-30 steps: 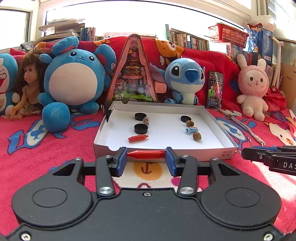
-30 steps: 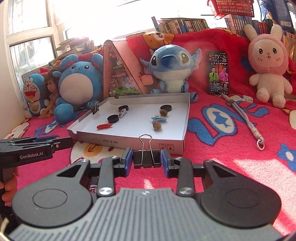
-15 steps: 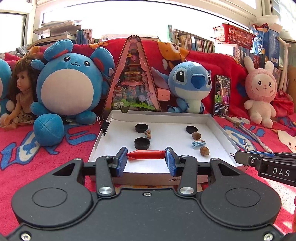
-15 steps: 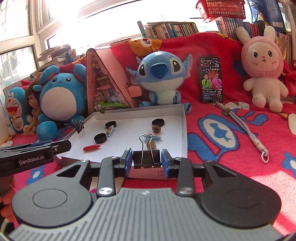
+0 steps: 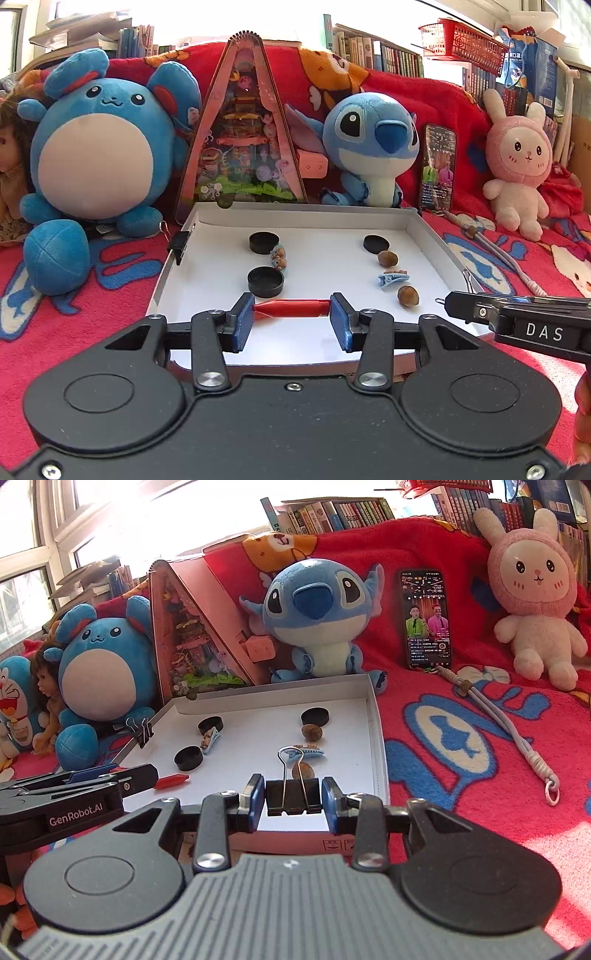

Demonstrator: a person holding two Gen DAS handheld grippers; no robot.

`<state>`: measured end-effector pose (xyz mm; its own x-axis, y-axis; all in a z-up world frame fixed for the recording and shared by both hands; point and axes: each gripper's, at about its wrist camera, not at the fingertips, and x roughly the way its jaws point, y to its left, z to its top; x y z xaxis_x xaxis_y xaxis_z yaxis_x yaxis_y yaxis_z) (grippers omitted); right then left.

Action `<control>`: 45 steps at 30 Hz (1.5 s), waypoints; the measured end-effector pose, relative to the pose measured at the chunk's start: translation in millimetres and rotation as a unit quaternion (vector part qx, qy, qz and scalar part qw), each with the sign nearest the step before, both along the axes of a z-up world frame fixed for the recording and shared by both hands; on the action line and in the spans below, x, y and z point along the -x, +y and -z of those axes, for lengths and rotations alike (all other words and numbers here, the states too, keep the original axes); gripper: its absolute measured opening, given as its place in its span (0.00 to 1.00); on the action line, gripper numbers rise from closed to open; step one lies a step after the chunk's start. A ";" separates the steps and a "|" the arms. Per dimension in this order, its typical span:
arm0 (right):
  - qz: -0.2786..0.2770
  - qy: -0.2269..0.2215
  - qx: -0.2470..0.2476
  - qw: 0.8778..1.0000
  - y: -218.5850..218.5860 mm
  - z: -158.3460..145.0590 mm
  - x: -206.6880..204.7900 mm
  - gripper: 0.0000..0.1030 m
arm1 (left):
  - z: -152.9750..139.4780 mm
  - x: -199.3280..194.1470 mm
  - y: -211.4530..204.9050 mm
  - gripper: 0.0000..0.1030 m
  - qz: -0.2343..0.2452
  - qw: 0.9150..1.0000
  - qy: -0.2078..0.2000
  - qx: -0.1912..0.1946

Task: Organize rigid objects
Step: 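Carry the crayon in the left tool while the right tool carries the clip into the box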

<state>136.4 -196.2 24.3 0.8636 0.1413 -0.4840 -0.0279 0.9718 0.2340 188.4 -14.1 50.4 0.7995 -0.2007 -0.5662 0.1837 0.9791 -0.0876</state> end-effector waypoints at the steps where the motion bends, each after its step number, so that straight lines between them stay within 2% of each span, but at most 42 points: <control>1: 0.000 0.006 -0.004 1.000 -0.6 0.4 -4.5 0.37 | 1.6 -4.9 -0.2 0.41 0.003 1.000 0.010 0.004; 6: -0.001 0.034 -0.011 0.999 -0.9 4.3 -22.5 0.37 | 10.8 -23.6 -0.1 0.41 0.002 0.999 0.044 0.012; 12: 0.001 0.069 -0.038 0.997 -7.7 11.0 -42.2 0.37 | 21.7 -35.3 -2.1 0.41 0.002 0.998 0.059 0.005; 17: -0.003 0.078 -0.040 0.996 -7.7 14.3 -49.9 0.37 | 26.9 -39.2 -2.8 0.41 -0.004 0.998 0.063 -0.003; 24: -0.005 0.072 -0.027 0.997 -4.2 18.1 -51.6 0.37 | 30.2 -44.1 -0.2 0.41 -0.011 0.998 0.065 -0.010; 35: -0.007 0.062 0.002 0.998 2.2 25.0 -52.5 0.37 | 34.6 -44.3 -1.8 0.42 -0.011 0.998 0.045 -0.038; 45: -0.010 0.057 0.016 0.998 7.6 28.3 -52.6 0.38 | 35.8 -44.2 -1.7 0.42 -0.014 0.998 0.037 -0.043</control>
